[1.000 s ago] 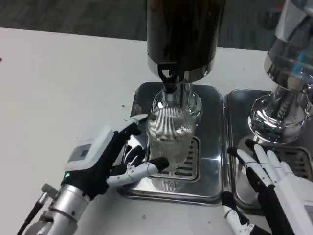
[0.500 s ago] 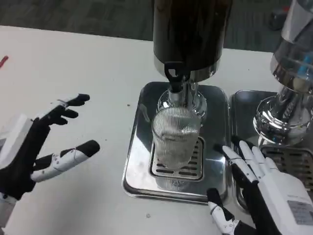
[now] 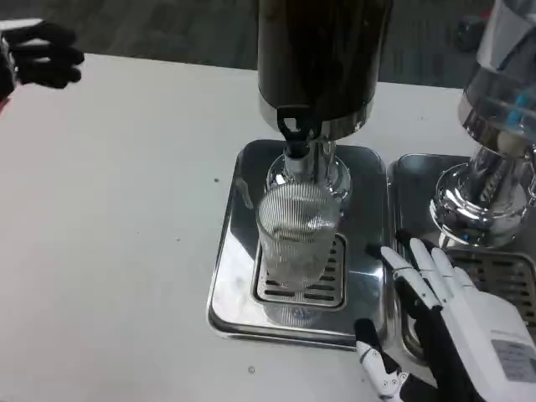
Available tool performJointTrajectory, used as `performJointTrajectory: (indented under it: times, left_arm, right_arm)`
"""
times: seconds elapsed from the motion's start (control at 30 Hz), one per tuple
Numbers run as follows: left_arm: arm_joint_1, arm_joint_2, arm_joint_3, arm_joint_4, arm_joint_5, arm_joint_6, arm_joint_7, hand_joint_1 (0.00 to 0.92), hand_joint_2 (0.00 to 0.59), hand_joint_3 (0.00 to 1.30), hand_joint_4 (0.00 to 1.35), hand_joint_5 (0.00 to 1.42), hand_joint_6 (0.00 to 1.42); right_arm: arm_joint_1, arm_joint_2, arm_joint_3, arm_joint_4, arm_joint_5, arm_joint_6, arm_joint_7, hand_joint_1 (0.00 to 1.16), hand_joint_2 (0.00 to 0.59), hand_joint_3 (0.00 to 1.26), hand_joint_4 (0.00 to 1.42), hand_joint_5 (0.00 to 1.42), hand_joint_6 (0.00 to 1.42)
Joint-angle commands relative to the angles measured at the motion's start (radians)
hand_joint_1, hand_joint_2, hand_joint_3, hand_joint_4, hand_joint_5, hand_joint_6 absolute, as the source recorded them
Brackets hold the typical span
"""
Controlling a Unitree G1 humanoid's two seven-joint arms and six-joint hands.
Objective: Grasp the cup under the faucet to collect the drink, then remove the cup.
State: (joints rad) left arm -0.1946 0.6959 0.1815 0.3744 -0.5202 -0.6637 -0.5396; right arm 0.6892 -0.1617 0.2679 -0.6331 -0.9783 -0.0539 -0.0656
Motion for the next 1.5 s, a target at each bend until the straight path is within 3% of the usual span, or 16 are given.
performJointTrajectory:
  times: [0.03, 0.17, 0.3, 0.5, 0.8, 1.17, 1.5]
  left_arm:
    - [-0.112, 0.022, 0.052, -0.001, -0.177, 0.231, -0.257, 0.0, 0.055, 0.38, 0.35, 0.38, 0.37]
    - [-0.24, 0.036, 0.078, 0.058, -0.287, 0.523, -0.459, 0.0, 0.036, 0.32, 0.27, 0.34, 0.31]
    - [-0.394, 0.034, 0.074, 0.186, -0.308, 0.784, -0.653, 0.0, 0.014, 0.24, 0.15, 0.23, 0.19]
    - [-0.548, 0.01, 0.057, 0.36, -0.248, 0.953, -0.85, 0.0, 0.001, 0.2, 0.07, 0.16, 0.11]
    - [-0.696, -0.059, 0.018, 0.557, -0.084, 0.95, -0.95, 0.0, 0.0, 0.2, 0.07, 0.15, 0.09]
    - [-0.785, -0.175, 0.015, 0.7, 0.064, 0.854, -0.915, 0.0, 0.0, 0.33, 0.21, 0.25, 0.12]
    - [-0.802, -0.231, 0.007, 0.782, 0.169, 0.742, -0.872, 0.0, 0.007, 0.34, 0.22, 0.26, 0.13]
  right_arm:
    - [-0.02, 0.0, -0.001, 0.016, 0.013, 0.004, -0.007, 0.42, 0.513, 0.14, 0.0, 0.0, 0.03]
    - [-0.027, 0.003, 0.003, 0.025, 0.018, 0.007, -0.01, 0.42, 0.515, 0.14, 0.0, 0.0, 0.03]
    - [-0.027, 0.01, 0.008, 0.033, 0.023, 0.011, -0.015, 0.42, 0.52, 0.14, 0.0, 0.0, 0.03]
    - [-0.023, 0.024, 0.017, 0.045, 0.032, 0.017, -0.025, 0.41, 0.524, 0.14, 0.0, 0.0, 0.03]
    - [-0.028, 0.044, 0.028, 0.063, 0.047, 0.022, -0.035, 0.4, 0.522, 0.15, 0.0, 0.0, 0.03]
    - [-0.022, 0.069, 0.052, 0.09, 0.069, 0.034, -0.07, 0.39, 0.524, 0.15, 0.0, 0.0, 0.03]
    - [-0.002, 0.085, 0.071, 0.093, 0.072, 0.046, -0.1, 0.37, 0.526, 0.15, 0.0, 0.0, 0.03]
